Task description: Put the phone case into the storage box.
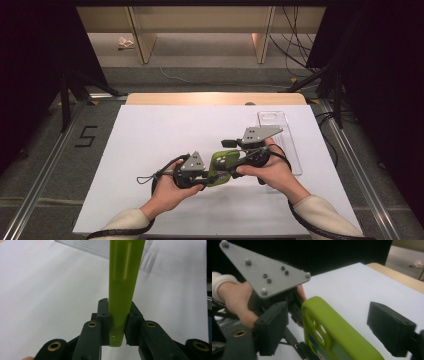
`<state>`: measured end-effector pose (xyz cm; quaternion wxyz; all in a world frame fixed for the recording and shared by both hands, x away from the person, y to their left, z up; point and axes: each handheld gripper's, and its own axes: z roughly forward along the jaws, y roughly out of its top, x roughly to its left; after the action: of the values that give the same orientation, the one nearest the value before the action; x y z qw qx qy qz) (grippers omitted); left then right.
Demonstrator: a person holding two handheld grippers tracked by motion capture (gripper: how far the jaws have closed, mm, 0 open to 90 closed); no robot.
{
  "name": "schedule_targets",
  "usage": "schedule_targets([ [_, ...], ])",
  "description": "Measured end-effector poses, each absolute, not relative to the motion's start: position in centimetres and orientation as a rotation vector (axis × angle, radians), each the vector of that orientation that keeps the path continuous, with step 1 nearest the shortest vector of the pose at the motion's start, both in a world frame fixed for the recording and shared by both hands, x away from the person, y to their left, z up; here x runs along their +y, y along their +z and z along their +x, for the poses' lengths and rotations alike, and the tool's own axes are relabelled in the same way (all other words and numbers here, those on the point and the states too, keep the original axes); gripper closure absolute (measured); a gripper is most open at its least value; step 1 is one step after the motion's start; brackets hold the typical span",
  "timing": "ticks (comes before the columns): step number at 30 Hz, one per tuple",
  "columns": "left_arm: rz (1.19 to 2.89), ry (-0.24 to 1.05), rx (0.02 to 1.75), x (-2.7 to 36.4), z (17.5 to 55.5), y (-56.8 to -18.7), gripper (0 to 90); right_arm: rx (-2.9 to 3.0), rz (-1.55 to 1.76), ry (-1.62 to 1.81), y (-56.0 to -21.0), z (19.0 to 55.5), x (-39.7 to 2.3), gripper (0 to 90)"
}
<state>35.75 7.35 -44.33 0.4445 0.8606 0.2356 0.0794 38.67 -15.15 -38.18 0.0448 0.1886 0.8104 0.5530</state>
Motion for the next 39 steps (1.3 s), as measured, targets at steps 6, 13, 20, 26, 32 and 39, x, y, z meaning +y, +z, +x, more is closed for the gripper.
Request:
schedule_targets([
  [6, 2.113, 0.227, 0.628, 7.6, 35.9, -44.2, 77.3, 2.400, 0.625, 1.713, -38.3, 38.6, -15.1, 12.7],
  [13, 2.090, 0.247, 0.688, 7.8, 36.0, -44.4, 77.2, 2.294, 0.713, 1.700, -38.4, 38.6, -15.3, 9.5],
  [20, 2.073, 0.294, 0.753, 7.9, 36.0, -44.3, 77.2, 2.246, 0.766, 1.682, -38.8, 38.6, -15.3, 7.2],
  [26, 2.059, 0.321, 0.787, 8.0, 35.9, -44.1, 77.2, 2.220, 0.787, 1.657, -39.1, 38.3, -14.9, 5.9],
  [32, 2.043, 0.330, 0.811, 8.1, 36.0, -44.0, 77.2, 2.180, 0.824, 1.658, -39.3, 38.1, -14.6, 5.6],
  [39, 2.040, 0.336, 0.822, 8.0, 36.0, -44.1, 77.2, 2.143, 0.866, 1.654, -39.5, 37.9, -14.4, 4.6],
])
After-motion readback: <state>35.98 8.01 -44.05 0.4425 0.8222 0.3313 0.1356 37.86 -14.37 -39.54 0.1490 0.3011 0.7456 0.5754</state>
